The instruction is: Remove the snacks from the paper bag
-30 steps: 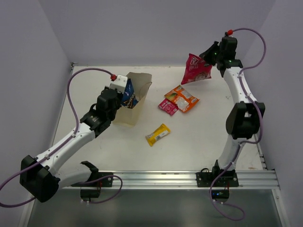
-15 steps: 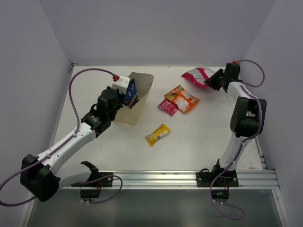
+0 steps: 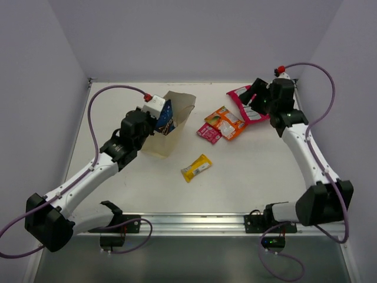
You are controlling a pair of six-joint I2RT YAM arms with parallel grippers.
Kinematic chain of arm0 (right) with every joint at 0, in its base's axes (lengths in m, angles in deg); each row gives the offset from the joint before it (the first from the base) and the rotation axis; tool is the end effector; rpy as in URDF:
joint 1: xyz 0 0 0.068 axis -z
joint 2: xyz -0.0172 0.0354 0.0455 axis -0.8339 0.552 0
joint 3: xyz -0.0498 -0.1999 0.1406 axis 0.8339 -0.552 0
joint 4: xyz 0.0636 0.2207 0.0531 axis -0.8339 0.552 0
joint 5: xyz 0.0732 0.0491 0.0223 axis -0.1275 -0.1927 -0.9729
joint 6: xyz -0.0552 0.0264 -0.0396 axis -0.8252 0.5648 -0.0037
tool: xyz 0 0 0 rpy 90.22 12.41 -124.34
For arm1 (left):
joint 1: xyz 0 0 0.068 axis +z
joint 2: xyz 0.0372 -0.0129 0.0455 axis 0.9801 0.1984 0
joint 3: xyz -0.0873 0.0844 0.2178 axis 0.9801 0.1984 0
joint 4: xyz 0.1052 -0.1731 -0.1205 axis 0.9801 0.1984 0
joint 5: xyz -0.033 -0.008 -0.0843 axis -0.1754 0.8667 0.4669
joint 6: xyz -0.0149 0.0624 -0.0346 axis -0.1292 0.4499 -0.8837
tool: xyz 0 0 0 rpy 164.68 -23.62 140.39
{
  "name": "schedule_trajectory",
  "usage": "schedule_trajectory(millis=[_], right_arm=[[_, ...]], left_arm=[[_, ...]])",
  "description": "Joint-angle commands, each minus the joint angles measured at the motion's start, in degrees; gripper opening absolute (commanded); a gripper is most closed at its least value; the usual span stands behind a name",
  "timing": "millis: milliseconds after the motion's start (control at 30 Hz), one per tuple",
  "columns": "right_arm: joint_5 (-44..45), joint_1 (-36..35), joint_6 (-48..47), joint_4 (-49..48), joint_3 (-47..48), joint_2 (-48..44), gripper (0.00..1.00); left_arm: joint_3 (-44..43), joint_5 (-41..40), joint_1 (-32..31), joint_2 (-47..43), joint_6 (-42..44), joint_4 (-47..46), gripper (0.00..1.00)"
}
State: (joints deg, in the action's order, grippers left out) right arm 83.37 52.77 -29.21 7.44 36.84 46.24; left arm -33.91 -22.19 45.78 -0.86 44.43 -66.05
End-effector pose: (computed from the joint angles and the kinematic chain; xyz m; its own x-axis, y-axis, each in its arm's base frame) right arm 0.3271 0.0273 0.3000 -0.4975 0.5398 -0.6790 0.1647 0.8274 0.5370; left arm 0.2357 -0.1272 0.3011 -0.2055 0.3116 -0.9277 0.2694 0.9293 0.2525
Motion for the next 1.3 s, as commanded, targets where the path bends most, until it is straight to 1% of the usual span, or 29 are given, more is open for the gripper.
schedule_trajectory(millis=[0, 33, 67, 200, 367, 467, 567, 667, 733, 767, 933, 1067, 1267], right_arm=[[1.9, -7.6, -4.0, 0.6, 1.9, -7.5, 0.67], [1.2, -9.6, -4.0, 0.6, 2.5, -8.7, 0.67], [0.9, -13.3, -3.9, 0.9, 3.2, -10.2, 0.67], [0.9, -22.4, -3.0, 1.3, 7.8, -11.0, 0.67], [2.7, -32.4, -2.8, 2.0, 13.8, -7.5, 0.67], [3.6, -35.9, -1.7, 0.9, 17.4, -4.4, 0.67], [4.3, -38.3, -1.0, 0.4, 18.9, -1.2, 0.66], [5.5, -40.1, 1.4, -0.3, 17.2, 1.6, 0.65], [5.6, -41.1, 4.4, -2.0, 14.9, 3.1, 0.64], [5.6, -41.2, 7.7, -2.6, 11.7, 3.5, 0.64], [7.3, -42.1, 15.9, -8.3, 2.5, 4.1, 0.62], [11.1, -42.1, 19.6, -7.2, 2.4, 6.9, 0.66], [13.3, -42.1, 25.4, -7.6, 2.4, 10.0, 0.71]], left_arm=[[-2.7, 1.5, -0.4, -0.6, 1.5, 1.7, 0.0], [-3.0, 1.2, -0.4, -0.6, 1.5, 1.9, 0.0], [-3.8, 1.0, -0.5, -0.5, 1.5, 2.2, 0.0], [-5.4, -0.3, -0.8, -0.5, 2.0, 3.2, 0.0], [-6.7, -0.6, -1.5, -1.1, 2.5, 3.6, 0.0], [-7.0, -0.3, -2.4, -1.4, 2.6, 3.7, 0.0], [-7.1, -0.3, -3.1, -1.4, 3.2, 3.6, 0.0], [-7.0, -0.8, -3.5, -1.4, 2.7, 3.5, 0.0], [-7.0, -1.2, -3.8, -1.4, 1.8, 3.5, 0.0], [-6.9, -1.5, -4.1, -1.4, 1.5, 3.5, 0.0], [-6.3, -3.6, -5.5, -1.7, 0.2, 3.2, 0.0], [-5.8, -3.5, -7.0, -2.0, -0.4, 2.6, 0.0], [-4.9, -3.1, -9.3, -2.0, -2.5, 1.5, 0.0]])
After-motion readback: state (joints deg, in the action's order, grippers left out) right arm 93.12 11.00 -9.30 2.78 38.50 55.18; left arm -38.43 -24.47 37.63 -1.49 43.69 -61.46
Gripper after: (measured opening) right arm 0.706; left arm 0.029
